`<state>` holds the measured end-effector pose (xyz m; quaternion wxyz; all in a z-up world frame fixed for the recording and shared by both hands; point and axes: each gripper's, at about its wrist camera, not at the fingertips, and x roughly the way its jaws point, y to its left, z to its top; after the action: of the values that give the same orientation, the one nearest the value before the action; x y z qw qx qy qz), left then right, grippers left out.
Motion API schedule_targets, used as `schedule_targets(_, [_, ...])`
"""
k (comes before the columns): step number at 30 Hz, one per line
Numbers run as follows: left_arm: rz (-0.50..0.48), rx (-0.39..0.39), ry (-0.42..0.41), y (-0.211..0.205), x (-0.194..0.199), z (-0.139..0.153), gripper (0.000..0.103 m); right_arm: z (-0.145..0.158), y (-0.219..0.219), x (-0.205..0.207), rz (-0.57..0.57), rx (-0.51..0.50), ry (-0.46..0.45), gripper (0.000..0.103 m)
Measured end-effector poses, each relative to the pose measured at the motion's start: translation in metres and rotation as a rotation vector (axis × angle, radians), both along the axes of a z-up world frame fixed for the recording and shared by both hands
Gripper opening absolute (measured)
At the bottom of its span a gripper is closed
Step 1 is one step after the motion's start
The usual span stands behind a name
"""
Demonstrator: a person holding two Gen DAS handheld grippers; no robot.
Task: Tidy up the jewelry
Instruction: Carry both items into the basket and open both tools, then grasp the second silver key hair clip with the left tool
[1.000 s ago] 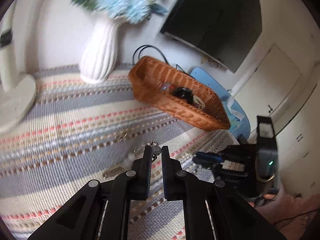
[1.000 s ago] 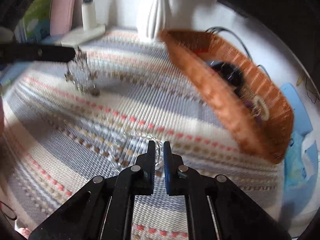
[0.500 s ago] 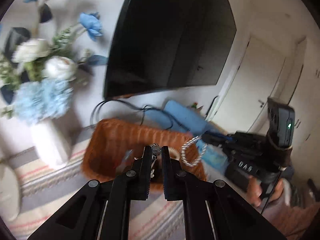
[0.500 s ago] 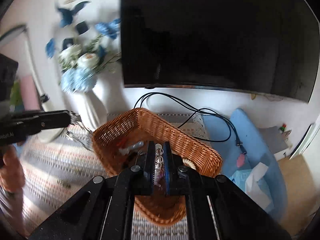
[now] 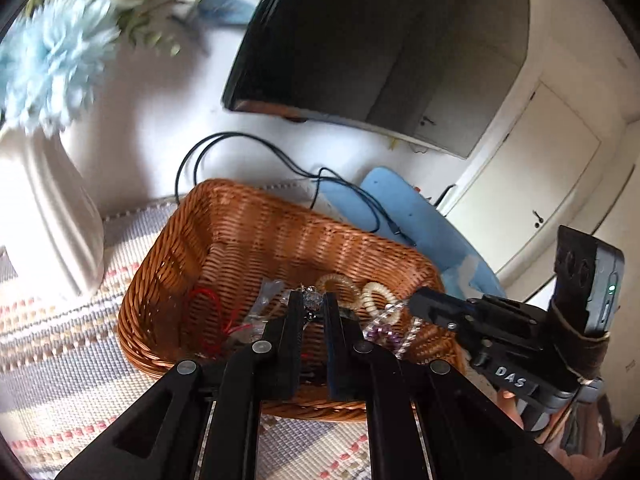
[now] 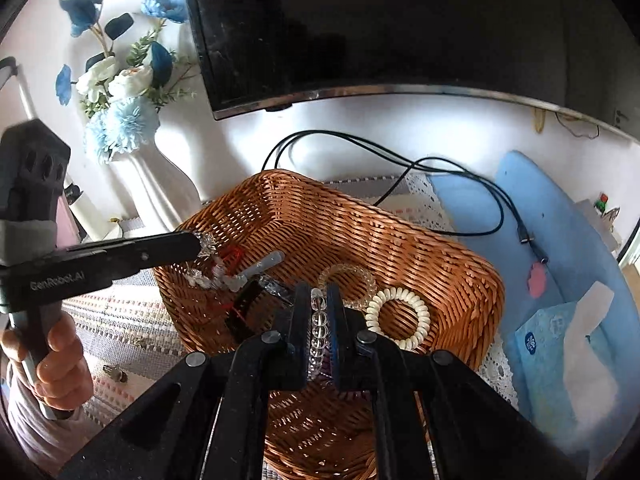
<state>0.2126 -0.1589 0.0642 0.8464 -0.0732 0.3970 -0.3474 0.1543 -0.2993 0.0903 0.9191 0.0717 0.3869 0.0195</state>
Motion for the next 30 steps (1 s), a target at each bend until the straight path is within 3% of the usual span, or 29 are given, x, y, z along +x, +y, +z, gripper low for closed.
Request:
schedule_targets(4, [0.032,0.032,0.009,-0.001,0.003,-0.004,0.016,-0.008,-0.011,0.005,-0.03,0.025,0.024,0.009])
schedule_targets(6, [0.043,0.037,0.009,0.0,0.002,-0.002,0.041,-0.009,-0.018,0.005,-0.045,0.053,0.03,0.01])
schedule_targets(8, [0.06,0.037,-0.004,0.004,-0.001,0.003,0.057,-0.009,-0.024,0.004,-0.056,0.083,0.03,0.011])
schedule_targets(15, [0.077,0.052,-0.124,0.035,-0.049,0.049,0.057,0.023,-0.013,-0.024,-0.031,0.061,-0.023,0.014])
schedule_targets(17, [0.101,0.083,-0.163,0.054,-0.07,0.062,0.057,0.036,-0.001,-0.036,-0.015,0.048,-0.048,0.034])
schedule_targets(21, [0.153,0.073,-0.19,0.094,-0.101,0.08,0.058,0.058,0.033,-0.055,0.049,0.05,-0.083,0.039])
schedule_targets(26, [0.214,0.043,-0.184,0.141,-0.125,0.079,0.06,0.062,0.086,-0.065,0.139,0.015,-0.069,0.039])
schedule_targets(30, [0.239,0.019,-0.129,0.17,-0.124,0.061,0.061,0.044,0.134,-0.064,0.239,-0.015,-0.002,0.039])
